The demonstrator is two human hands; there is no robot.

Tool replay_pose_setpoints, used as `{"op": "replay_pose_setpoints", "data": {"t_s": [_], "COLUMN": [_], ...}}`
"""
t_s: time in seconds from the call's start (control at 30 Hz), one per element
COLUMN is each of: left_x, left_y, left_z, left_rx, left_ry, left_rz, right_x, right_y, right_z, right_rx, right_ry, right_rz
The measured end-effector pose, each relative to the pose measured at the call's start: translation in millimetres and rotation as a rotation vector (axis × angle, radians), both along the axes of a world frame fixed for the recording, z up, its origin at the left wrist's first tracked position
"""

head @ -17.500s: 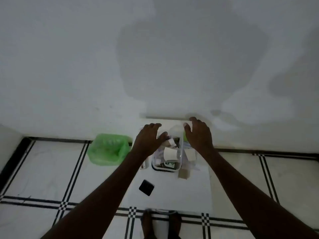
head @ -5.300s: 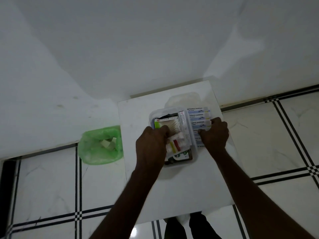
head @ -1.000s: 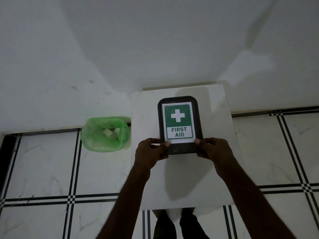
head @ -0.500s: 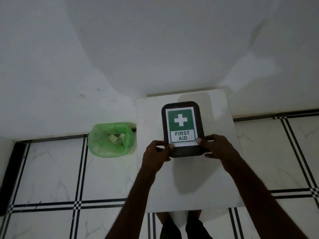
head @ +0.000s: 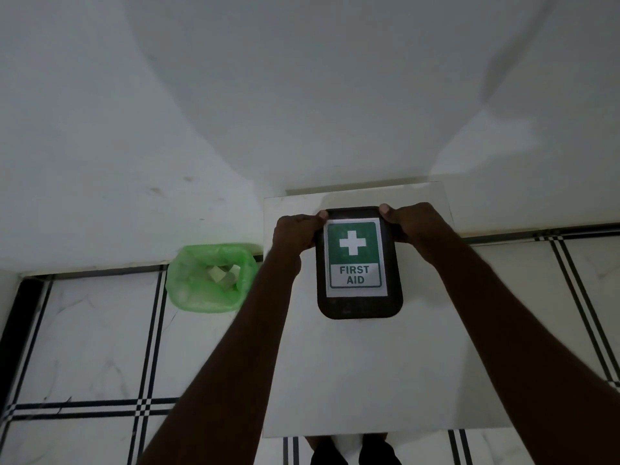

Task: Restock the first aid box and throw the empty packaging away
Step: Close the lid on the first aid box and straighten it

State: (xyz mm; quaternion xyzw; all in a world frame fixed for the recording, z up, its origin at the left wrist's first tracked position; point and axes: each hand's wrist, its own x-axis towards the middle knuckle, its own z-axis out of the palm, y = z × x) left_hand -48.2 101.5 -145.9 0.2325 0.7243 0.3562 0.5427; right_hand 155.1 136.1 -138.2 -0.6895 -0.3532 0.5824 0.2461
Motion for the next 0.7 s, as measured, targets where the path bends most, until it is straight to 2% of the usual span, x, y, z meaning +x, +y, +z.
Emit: {"op": "replay_pose_setpoints", "data": {"t_s": [0.23, 0.4, 0.5, 0.7], "left_x": [6, 9, 11, 12], "left_y": [6, 5, -3, -12], "left_z": [-4, -2, -5, -8], "left_rx": [-0.043, -0.019, 0.024, 0.079], "left_ry": [-0.032, -0.036, -0.028, 0.032], "left_rz": [0.079, 0.085, 0.082, 0.061], "right_x": [-10, -9, -9, -10], "right_y": [-5, -2, -4, -13], "right_z": [-13, -15, -17, -15], "right_rx": [0.133, 0.123, 0.138, 0.191], "right_ry": [-0.256, -0.232, -0.282, -0.219], "right_rz": [0.037, 0.009, 0.032, 0.0]}}
